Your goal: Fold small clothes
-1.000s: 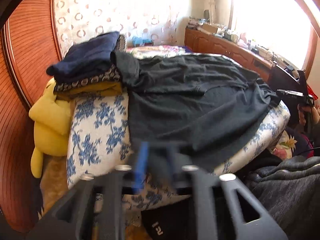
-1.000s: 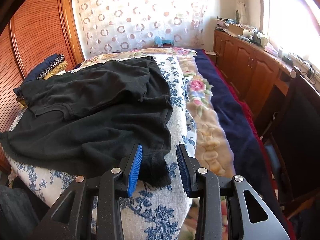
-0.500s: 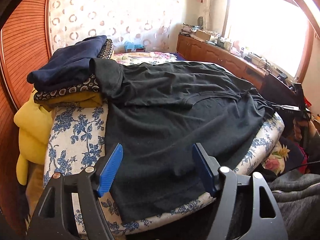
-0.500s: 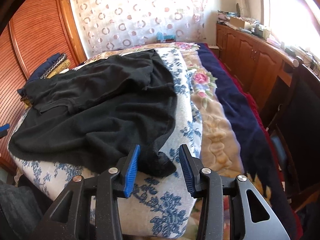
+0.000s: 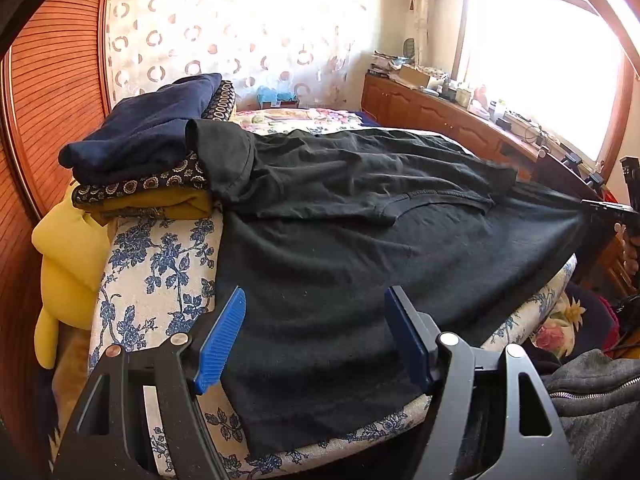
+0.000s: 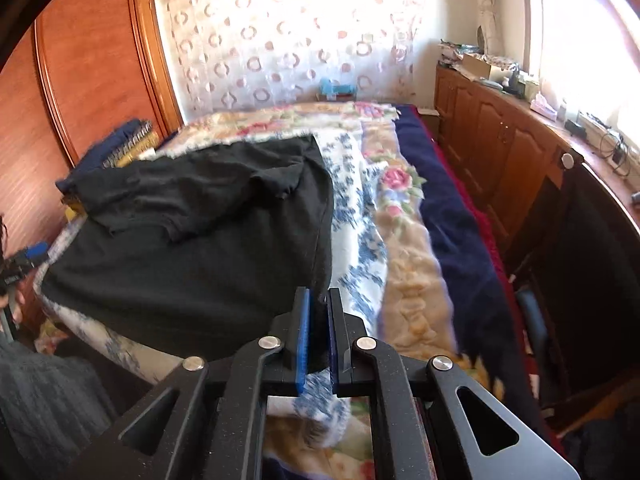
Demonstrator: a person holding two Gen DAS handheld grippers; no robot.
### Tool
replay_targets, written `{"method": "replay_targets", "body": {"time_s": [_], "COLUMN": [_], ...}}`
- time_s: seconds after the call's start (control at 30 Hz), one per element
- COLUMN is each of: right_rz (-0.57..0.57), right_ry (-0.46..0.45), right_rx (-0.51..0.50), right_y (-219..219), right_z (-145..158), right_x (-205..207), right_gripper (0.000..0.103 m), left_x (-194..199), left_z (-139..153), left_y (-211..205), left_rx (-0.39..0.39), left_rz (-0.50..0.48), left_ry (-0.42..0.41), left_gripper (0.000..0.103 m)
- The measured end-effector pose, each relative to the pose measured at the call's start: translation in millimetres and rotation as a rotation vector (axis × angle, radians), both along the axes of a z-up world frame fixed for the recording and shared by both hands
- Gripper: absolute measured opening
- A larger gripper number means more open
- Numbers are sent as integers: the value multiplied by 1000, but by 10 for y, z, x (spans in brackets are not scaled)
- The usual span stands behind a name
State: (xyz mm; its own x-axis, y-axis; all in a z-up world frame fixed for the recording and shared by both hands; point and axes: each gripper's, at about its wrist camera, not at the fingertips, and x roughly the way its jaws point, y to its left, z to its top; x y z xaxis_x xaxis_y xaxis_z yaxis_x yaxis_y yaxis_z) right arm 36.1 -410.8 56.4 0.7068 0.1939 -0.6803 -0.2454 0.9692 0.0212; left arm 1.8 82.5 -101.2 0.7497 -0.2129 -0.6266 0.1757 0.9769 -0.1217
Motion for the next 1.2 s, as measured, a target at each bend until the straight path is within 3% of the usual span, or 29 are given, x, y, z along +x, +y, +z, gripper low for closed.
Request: {"method": "replay_targets", "body": {"time_s": [0.07, 0.33, 0.57, 0.97, 1.2], "right_rz": [-34, -19, 36, 19, 21], "right_ry": [-2, -81, -65, 31, 58], "right_rx": [-1, 64, 81, 33, -43], "right_y": [-15, 201, 527, 855, 1082], "right_z": [-21, 14, -215, -463, -623], "right_x": [39, 189, 619, 1545, 1650], "right_gripper": [23, 46, 47, 47, 47], "left_x": [13, 62, 134, 179, 344], "left_z": [4, 37, 3, -59, 19], "left_y": [2, -26, -57, -14, 96], "left_rx": [-1, 14, 19, 24, 14], "left_rz": [5, 16, 19, 43, 72], "left_ry": [-2, -16, -13, 6, -15], "left_gripper": [73, 73, 73, 73, 73]}}
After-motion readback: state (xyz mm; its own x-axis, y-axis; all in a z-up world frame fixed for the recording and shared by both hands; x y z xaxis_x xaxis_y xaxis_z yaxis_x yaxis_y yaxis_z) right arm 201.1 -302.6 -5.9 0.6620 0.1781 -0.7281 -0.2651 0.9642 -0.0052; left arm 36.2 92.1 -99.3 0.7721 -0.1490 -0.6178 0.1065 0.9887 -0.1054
